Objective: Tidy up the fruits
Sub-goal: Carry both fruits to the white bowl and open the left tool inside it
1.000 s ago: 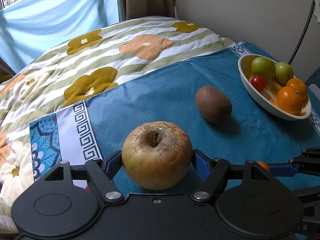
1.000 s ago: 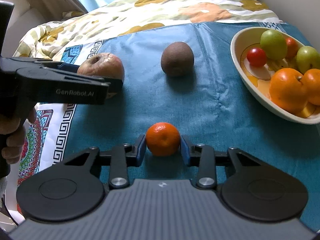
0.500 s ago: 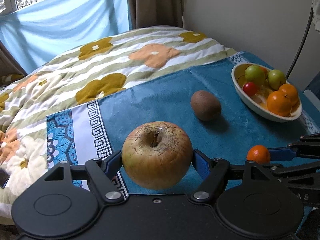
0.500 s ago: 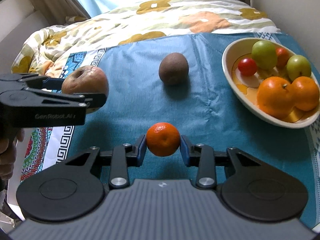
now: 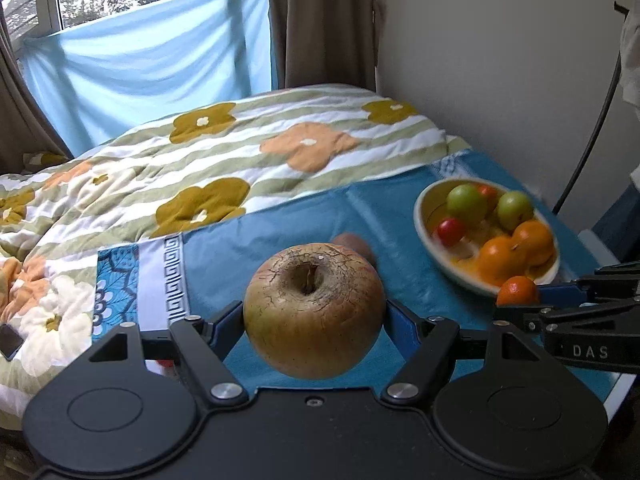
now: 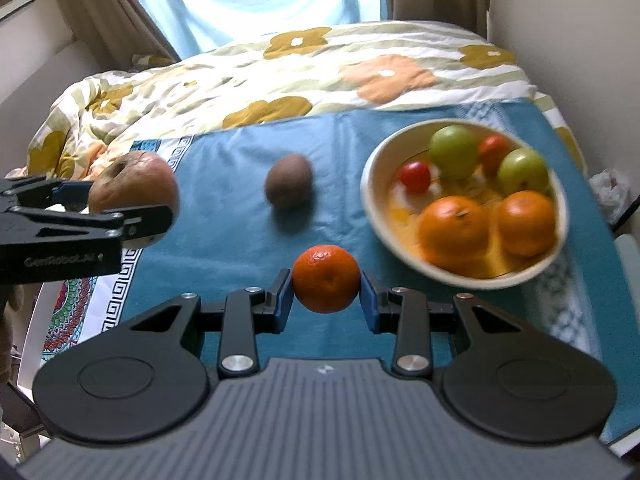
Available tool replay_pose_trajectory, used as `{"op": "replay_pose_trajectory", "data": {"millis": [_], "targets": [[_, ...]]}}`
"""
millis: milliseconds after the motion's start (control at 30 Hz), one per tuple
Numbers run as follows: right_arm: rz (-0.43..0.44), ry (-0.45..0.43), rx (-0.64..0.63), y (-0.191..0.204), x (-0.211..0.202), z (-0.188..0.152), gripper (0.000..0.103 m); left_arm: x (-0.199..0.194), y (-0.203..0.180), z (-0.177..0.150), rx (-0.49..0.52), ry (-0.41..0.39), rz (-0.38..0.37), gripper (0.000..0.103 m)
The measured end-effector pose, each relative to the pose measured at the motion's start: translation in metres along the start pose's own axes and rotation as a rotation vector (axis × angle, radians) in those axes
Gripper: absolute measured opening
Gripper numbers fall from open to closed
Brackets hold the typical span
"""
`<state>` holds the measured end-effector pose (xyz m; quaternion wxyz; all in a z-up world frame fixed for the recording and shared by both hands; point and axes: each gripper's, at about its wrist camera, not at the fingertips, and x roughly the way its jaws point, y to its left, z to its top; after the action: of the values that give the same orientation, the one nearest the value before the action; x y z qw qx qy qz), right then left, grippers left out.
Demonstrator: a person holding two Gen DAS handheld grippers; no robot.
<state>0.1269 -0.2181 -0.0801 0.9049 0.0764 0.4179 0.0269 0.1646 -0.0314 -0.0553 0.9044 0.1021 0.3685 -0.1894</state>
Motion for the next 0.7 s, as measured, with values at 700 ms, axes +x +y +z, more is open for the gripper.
{"op": "replay_pose_trajectory", "data": {"millis": [700], "targets": [[0.006,-0.043,-0.051,-0.125,-0.007,0.044,0.05,0.067,-0.113,0.047,-0.036,0.02,-0.001,0.078]]}}
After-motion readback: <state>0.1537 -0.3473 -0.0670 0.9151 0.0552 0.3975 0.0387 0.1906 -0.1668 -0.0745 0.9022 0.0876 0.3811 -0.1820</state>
